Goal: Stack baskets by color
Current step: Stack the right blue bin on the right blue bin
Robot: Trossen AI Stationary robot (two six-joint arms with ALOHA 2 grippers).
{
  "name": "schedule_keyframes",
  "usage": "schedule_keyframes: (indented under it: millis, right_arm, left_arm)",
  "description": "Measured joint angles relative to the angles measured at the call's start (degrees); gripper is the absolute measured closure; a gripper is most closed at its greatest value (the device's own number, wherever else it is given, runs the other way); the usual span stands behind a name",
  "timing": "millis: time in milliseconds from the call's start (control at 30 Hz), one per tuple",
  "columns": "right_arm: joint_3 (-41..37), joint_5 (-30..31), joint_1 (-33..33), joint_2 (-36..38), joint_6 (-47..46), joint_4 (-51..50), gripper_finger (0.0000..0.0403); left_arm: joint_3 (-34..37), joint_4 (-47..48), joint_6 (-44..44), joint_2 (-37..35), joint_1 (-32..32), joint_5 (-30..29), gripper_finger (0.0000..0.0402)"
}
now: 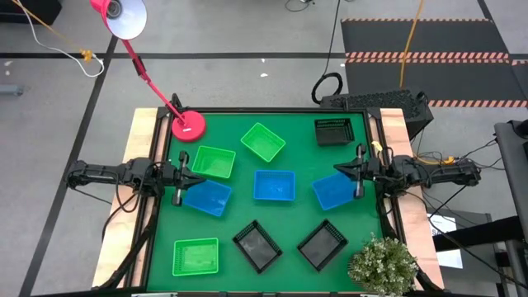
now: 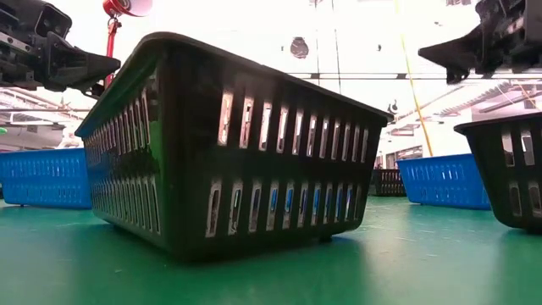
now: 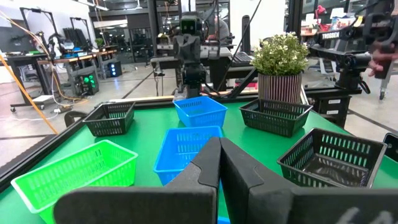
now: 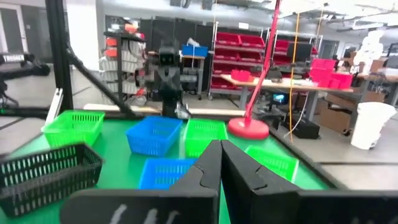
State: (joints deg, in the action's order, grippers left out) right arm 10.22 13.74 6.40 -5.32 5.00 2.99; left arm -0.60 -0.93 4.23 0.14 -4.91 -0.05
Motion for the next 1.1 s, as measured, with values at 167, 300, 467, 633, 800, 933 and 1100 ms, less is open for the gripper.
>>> schedule_keyframes:
  millis: [167, 300, 467, 633, 800, 933, 1100]
  right_arm:
    - [7.78, -0.20, 0.01, -4.83, 0.65, -2.82, 0.0403]
    - [15.51, -0.26, 0.00, -8.67, 0.83, -6.06, 0.0403]
    - [26.16, -0.47, 0.01, -13.96, 0.80, -14.91, 0.0403]
    - [35.41, -0.48, 0.00, -18.11, 0.24, -18.41, 0.0403]
    - [43.99, -0.54, 0.00, -22.15, 0.20, -23.79, 0.0403]
    - [49.99, -1.89, 0.02, -25.23, 0.12, -27.78, 0.0403]
    - [55.92, -2.01, 0.02, -29.08, -1.31, -30.21, 0.0403]
  left_arm:
    - [0.00, -0.04, 0.00, 0.01, 0.00, -0.02, 0.0394]
    - [0.00, -0.07, 0.00, 0.02, 0.00, -0.02, 0.0394]
    - [0.00, -0.09, 0.00, 0.00, 0.00, -0.02, 0.0394]
    - [0.00, -0.09, 0.00, 0.02, 0.00, -0.02, 0.0394]
    - [0.00, -0.11, 0.00, 0.01, 0.00, -0.02, 0.0394]
    - [0.00, -0.11, 0.00, 0.01, 0.00, -0.02, 0.0394]
    - [0.00, -0.13, 0.00, 0.02, 0.00, -0.02, 0.0394]
